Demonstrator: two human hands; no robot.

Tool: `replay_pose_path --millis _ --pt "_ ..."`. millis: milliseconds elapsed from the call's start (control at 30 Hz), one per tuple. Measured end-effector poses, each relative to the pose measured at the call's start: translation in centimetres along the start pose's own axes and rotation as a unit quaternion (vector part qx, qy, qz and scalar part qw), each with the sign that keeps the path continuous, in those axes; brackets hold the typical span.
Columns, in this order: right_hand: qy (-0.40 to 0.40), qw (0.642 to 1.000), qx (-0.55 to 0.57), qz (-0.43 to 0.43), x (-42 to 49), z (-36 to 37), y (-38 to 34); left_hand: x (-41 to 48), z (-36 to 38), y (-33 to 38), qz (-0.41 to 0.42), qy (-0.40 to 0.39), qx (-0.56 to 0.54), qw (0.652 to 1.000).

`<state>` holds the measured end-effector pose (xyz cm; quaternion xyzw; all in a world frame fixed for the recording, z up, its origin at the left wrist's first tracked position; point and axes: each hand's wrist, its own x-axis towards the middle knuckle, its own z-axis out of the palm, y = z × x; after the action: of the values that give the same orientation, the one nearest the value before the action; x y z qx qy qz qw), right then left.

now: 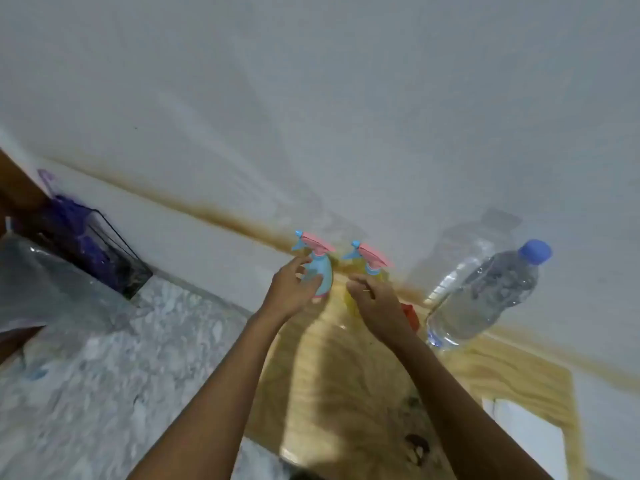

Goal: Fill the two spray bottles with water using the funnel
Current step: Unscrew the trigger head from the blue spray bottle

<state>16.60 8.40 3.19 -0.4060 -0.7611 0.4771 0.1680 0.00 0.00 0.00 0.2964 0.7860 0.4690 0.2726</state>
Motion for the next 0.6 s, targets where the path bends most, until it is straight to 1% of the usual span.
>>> replay_pose_path --millis 67,133,200,267,300,367,600 --pt "-0.025 0.999 -0.021 0.016 1.5 1.5 0.3 1.4 0.7 -1.3 -0.017 -0.011 0.02 1.0" --pt "-0.048 0.998 -0.03 0.036 2.8 2.8 0.5 2.7 1.8 -3.1 -0.018 -0.019 0.04 0.999" --pt "-0.052 0.998 -0.015 0.042 4.3 4.0 0.4 4.0 2.8 -4.3 -0.01 -0.015 0.059 0.998" --pt "-0.052 0.998 -0.004 0.043 5.6 5.0 0.1 5.0 3.5 -5.1 -0.015 -0.007 0.055 0.998" --pt "-0.05 0.998 -0.001 0.041 6.2 5.5 0.2 5.4 3.9 -5.4 -0.021 0.004 0.046 0.999" --pt "-0.037 0.999 -0.013 0.031 7.0 6.6 0.6 5.9 4.4 -5.9 -0.008 0.025 0.037 0.999" --pt "0.007 1.0 -0.011 0.001 8.2 8.9 1.3 7.3 5.3 -8.0 0.016 0.038 0.016 0.999"
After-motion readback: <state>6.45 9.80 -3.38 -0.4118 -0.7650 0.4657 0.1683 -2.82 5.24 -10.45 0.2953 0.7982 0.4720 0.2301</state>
